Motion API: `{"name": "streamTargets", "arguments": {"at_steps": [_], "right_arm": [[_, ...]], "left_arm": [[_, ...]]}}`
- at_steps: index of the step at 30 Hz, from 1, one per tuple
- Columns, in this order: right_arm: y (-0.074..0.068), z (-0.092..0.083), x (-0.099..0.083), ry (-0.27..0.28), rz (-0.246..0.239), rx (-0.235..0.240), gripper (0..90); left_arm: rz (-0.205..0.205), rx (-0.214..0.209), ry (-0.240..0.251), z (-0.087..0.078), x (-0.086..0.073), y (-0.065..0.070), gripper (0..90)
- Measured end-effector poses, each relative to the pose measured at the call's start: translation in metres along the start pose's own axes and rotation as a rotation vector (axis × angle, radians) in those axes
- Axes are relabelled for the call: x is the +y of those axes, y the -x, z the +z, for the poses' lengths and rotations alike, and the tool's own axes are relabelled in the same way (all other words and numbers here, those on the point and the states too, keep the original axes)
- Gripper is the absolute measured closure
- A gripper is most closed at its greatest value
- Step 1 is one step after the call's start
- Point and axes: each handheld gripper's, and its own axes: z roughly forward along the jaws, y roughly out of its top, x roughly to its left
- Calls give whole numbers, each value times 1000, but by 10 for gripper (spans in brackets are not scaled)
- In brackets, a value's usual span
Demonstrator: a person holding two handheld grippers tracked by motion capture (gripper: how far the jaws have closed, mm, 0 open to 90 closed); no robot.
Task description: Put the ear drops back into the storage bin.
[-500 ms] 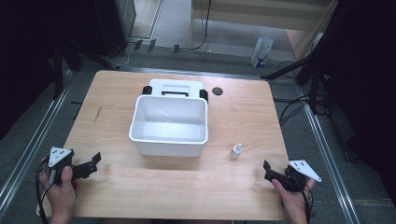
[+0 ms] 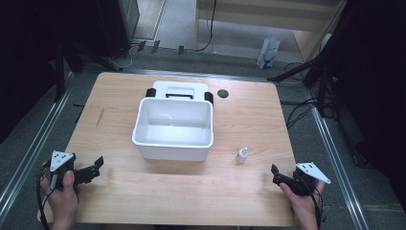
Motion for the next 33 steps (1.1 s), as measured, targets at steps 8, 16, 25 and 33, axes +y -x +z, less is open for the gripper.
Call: {"name": "streamTargets", "arguments": {"at_steps": [8,16,25,33], "right_arm": [[-11,-10,27,-153,-190,46,73],[-14,-8,61,-376,-416,154,143],[-32,4,98,-567,-519,224,281],[-67,18,126,-659,-655,244,383]], "left_arm": [[0,-7,-4,0,0,-1,5],[-11,-17,-8,0,0,-2,5],[-18,-28,-10,1,1,-3,5],[-27,-38,-10,2,1,-3,5]]}}
